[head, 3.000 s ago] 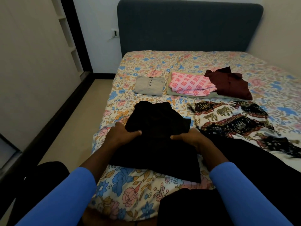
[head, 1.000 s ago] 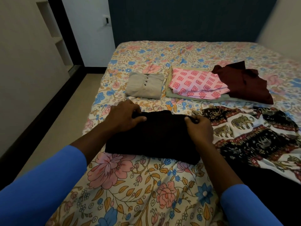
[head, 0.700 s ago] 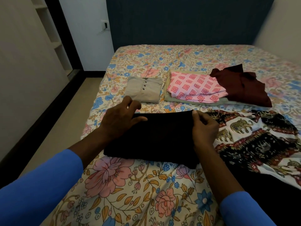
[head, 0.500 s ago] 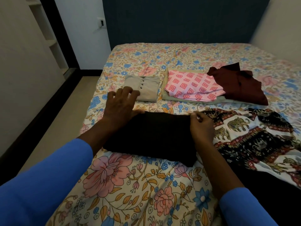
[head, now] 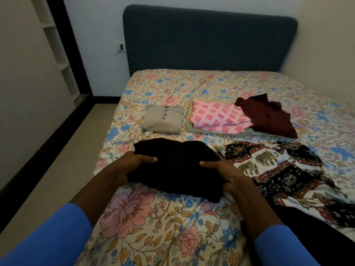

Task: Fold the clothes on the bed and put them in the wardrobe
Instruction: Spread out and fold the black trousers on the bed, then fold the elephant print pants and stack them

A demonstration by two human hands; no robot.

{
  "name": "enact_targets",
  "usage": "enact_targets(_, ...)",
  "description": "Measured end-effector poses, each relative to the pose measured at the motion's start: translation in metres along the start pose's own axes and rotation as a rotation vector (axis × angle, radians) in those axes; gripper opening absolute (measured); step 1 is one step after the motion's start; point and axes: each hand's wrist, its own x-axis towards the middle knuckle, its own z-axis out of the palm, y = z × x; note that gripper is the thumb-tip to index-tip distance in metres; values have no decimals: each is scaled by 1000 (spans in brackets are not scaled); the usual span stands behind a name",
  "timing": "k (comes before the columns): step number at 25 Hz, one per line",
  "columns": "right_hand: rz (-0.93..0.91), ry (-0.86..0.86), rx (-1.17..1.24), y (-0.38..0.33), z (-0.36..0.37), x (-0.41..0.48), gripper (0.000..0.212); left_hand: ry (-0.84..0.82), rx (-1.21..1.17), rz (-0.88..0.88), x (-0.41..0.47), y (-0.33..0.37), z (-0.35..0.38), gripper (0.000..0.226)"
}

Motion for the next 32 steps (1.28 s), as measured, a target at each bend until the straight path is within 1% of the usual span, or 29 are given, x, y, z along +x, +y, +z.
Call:
enact_targets(2,-53,0,66,-22,-10,-9,82,-61,-146,117,2,16,12,34)
enact_targets(3,-91,-4,86,-39,-17,-11,75,-78,-183,189,6,28,22,34)
enact_targets(6,-236,28,83,-111,-46,2,61,-138,-273,336,34,78,65,33)
enact_targets(9,-350,81,76,-189,-69,33,44,-162,-365,391,86,144,113,35)
enact_targets(10,-373,90,84,-212,-75,47,41,-164,-401,398,107,164,126,36)
enact_targets(11,-398,128,90,-233,-82,66,43,-161,-423,390,131,180,139,37)
enact_targets(13,-440,236,59,-258,-96,109,53,-160,-398,332,183,193,162,37)
enact_targets(14,-407,295,12,-258,-103,129,57,-134,-329,296,208,187,172,35)
enact_targets(15,-339,345,-45,-250,-111,150,57,-87,-242,262,230,177,178,35)
enact_targets(17,-232,405,-124,-221,-124,180,45,25,-113,219,264,155,186,44)
enact_targets(18,-234,448,-146,-204,-128,187,39,65,-122,212,274,146,185,48)
enact_targets(20,-353,592,-218,-177,-137,179,37,95,-180,243,270,133,180,58)
enact_targets(21,-437,654,-325,-167,-146,166,34,141,-116,306,257,123,180,63)
enact_targets(22,-492,670,-478,-157,-153,144,32,209,14,394,238,108,179,66)
enact_targets(23,-482,647,-672,-146,-163,121,37,263,159,487,216,86,178,64)
enact_targets(24,-404,596,-891,-134,-171,93,51,276,298,565,191,61,177,61)
enact_targets(25,-232,551,-1156,-119,-182,73,71,251,432,637,170,34,175,57)
enact_targets(26,-70,508,-1365,-103,-189,55,86,194,554,697,153,9,171,52)
enact_targets(27,15,486,-1474,-85,-194,42,93,133,646,745,140,-12,166,49)
enact_targets(28,-14,489,-1511,-70,-198,33,88,98,679,786,129,-28,161,46)
enact_targets(29,-114,505,-1496,-62,-197,30,77,88,650,795,119,-37,158,43)
enact_targets(30,-239,527,-1420,-62,-192,27,63,85,607,784,107,-40,156,39)
enact_targets(32,-509,586,-1196,-70,-169,12,34,55,545,731,74,-49,152,36)
